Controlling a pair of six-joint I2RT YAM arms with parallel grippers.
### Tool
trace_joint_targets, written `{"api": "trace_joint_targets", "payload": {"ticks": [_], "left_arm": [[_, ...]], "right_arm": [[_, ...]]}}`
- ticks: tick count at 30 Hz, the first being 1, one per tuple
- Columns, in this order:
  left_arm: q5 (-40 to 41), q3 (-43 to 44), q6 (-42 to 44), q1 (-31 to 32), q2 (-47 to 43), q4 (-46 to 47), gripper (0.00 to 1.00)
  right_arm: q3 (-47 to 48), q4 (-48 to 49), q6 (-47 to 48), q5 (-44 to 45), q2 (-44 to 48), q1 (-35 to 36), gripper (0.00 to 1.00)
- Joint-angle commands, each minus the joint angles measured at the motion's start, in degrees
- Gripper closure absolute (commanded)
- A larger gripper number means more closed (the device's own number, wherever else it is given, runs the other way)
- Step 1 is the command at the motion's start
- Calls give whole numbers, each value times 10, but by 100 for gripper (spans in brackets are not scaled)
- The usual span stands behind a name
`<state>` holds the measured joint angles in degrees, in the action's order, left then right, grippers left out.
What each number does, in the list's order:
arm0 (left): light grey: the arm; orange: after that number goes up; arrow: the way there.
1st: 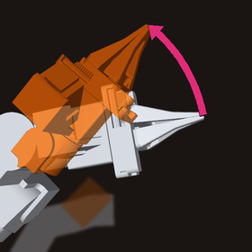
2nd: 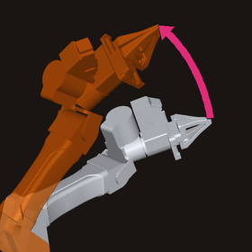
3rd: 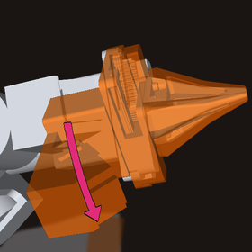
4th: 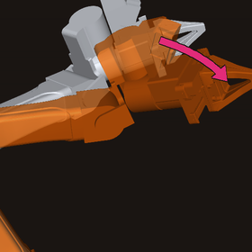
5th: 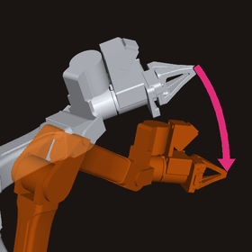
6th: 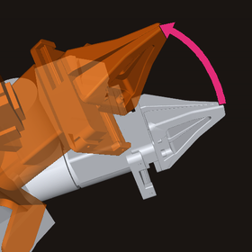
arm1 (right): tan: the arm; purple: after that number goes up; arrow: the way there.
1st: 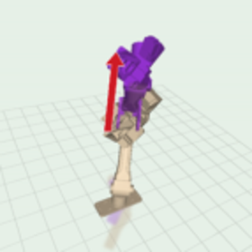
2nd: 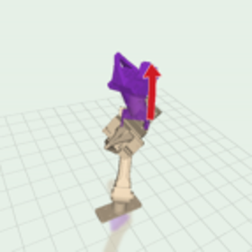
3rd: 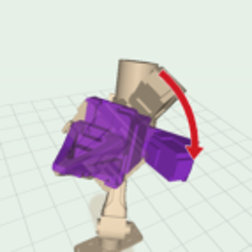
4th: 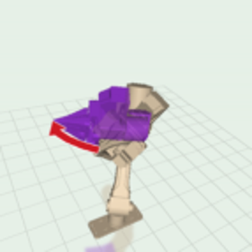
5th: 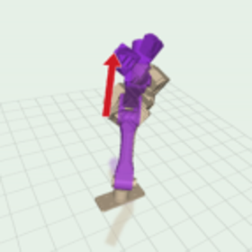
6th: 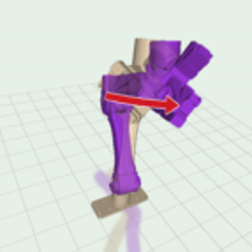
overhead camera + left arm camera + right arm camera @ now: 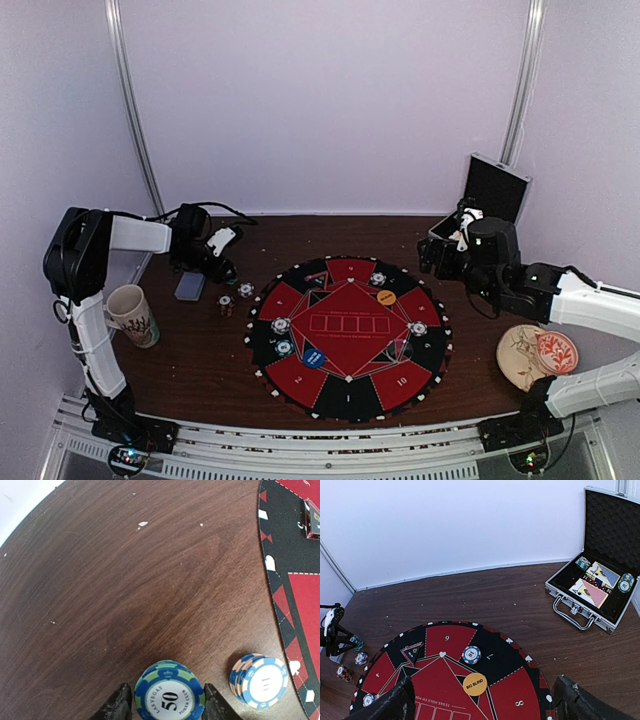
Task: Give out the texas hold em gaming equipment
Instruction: Pick up the pile of poker chips from the pile of poker chips.
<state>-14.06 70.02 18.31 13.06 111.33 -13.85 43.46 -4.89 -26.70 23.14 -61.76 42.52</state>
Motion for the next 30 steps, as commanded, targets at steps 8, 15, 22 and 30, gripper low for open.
{"api": "trace_joint_targets", "payload": {"ticks": [8, 15, 22, 30], "left_arm": [[7, 8, 3, -4, -9, 9, 66], [-2, -2, 1, -5, -32, 12, 81], [-18, -3, 4, -4, -61, 1, 82], [-47, 20, 11, 14, -93, -25, 83]], "right_arm": [[8, 4, 9, 4, 1, 4, 4], [9, 6, 8, 4, 1, 4, 4], [9, 5, 9, 6, 0, 4, 4], [9, 6, 8, 9, 0, 4, 4]]}}
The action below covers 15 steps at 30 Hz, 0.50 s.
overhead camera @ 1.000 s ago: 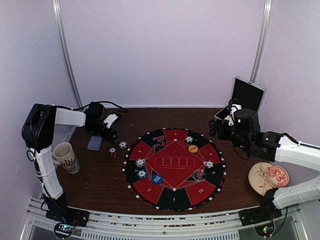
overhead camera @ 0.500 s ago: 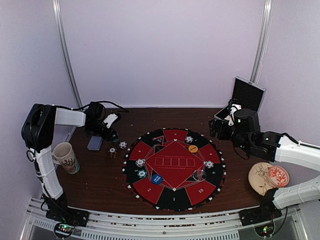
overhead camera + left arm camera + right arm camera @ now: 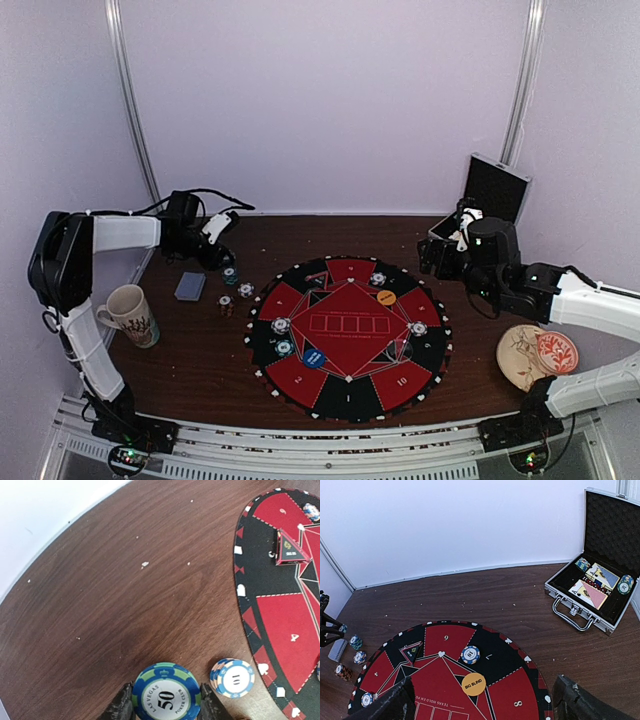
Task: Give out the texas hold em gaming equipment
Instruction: Pick up the pile of poker chips from the pile of poker chips.
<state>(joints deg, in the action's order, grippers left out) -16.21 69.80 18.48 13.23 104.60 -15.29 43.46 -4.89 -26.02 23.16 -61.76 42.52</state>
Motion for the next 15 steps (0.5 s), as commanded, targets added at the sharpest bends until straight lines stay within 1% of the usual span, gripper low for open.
{"api": "trace_joint_targets", "payload": {"ticks": [1, 5, 9, 12, 15], "left_arm": [[-26, 26, 11, 22, -28, -12, 83], [-29, 42, 18, 63, -34, -18, 83], [-29, 47, 28, 124, -34, -18, 83], [-15, 56, 33, 177, -21, -23, 83], [-19, 76, 24, 220, 2, -26, 83]], "right_arm": [[8, 6, 1, 8, 0, 4, 4], [8, 7, 0, 8, -2, 4, 3], [10, 7, 1, 6, -8, 4, 3], [10, 7, 0, 6, -10, 4, 4], [9, 7, 0, 7, -7, 4, 3]]}}
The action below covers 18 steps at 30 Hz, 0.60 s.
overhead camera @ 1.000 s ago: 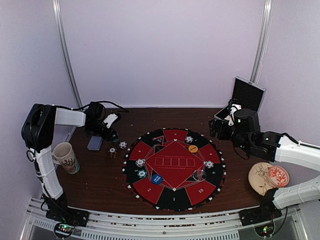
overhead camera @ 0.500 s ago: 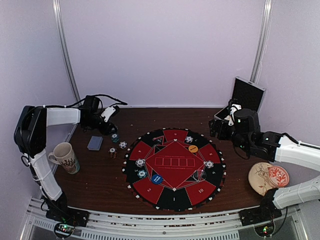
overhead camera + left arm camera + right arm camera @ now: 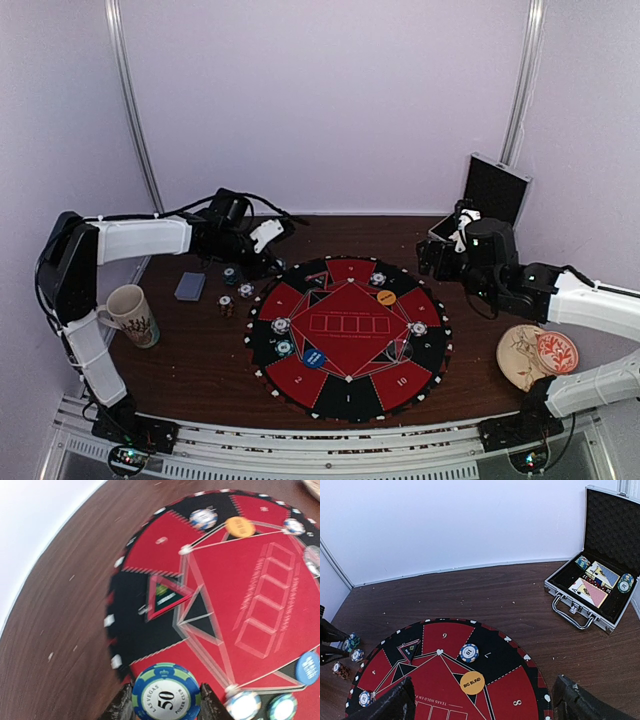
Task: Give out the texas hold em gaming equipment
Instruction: Pick up the pile of poker chips from the pile of poker chips, then place the poker chips pile at the community card area.
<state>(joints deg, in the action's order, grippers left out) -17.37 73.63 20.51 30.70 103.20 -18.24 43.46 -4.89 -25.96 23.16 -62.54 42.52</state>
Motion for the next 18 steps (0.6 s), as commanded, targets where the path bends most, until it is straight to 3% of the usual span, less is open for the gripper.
{"api": "trace_joint_targets", "payload": {"ticks": [1, 10, 18], "left_arm": [[-13, 46, -1, 58, 24, 3, 83], [-26, 153, -34, 154, 124, 3, 83], [-1, 184, -23, 225, 190, 1, 83]], "right_arm": [[9, 7, -1, 7, 3, 4, 4], [7, 5, -1, 8, 14, 4, 4], [7, 2, 0, 8, 25, 4, 4]]}}
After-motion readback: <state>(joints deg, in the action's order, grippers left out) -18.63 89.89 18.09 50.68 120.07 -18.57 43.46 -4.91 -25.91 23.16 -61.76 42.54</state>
